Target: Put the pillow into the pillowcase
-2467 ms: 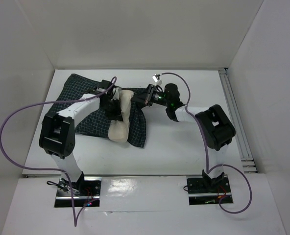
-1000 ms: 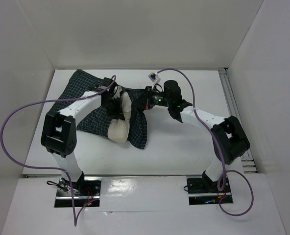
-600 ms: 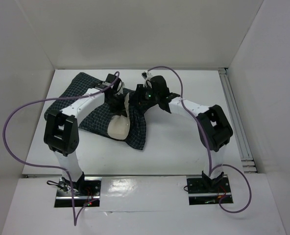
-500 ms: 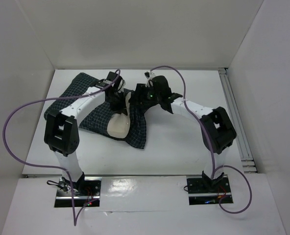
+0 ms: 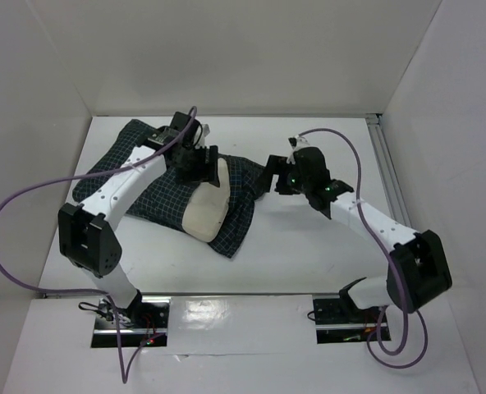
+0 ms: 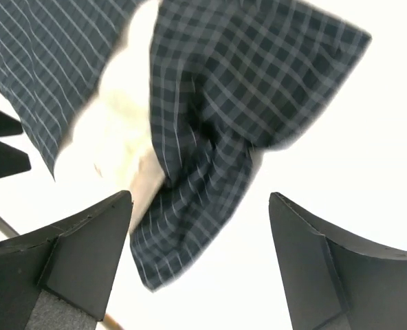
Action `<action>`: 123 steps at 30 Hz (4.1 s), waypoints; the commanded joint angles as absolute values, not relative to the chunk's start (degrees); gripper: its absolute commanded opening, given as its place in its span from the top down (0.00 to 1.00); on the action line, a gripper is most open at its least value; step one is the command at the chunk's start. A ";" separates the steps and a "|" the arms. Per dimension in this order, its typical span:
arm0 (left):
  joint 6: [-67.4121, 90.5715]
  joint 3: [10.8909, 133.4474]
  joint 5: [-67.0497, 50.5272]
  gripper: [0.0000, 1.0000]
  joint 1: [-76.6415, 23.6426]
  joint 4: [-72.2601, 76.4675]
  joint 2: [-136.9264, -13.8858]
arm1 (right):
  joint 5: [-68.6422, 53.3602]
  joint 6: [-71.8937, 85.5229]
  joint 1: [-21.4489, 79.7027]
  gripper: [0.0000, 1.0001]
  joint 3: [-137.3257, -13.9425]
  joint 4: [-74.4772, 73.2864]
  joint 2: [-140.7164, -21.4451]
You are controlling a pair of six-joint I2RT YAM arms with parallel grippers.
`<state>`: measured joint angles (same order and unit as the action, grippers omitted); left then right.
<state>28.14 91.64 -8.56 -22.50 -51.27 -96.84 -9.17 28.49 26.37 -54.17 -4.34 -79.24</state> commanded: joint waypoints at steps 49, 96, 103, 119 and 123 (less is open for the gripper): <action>28.65 95.97 -5.09 1.00 -30.85 -49.22 -97.38 | -3.16 40.25 34.01 0.32 -59.41 9.58 -94.82; 49.48 89.56 1.75 1.00 -27.07 -29.27 -106.52 | -29.18 26.54 48.34 1.00 -59.33 5.45 -73.40; 47.29 89.03 -2.98 1.00 -27.60 -30.49 -104.61 | -18.29 23.65 48.34 1.00 -58.10 0.09 -72.16; 36.12 97.74 -33.21 0.27 -21.53 -41.94 -99.15 | -11.78 16.96 45.88 1.00 -57.56 -4.04 -80.41; 37.53 95.71 -33.22 1.00 -18.47 -41.13 -96.86 | -13.71 15.91 45.09 1.00 -58.88 -4.75 -82.09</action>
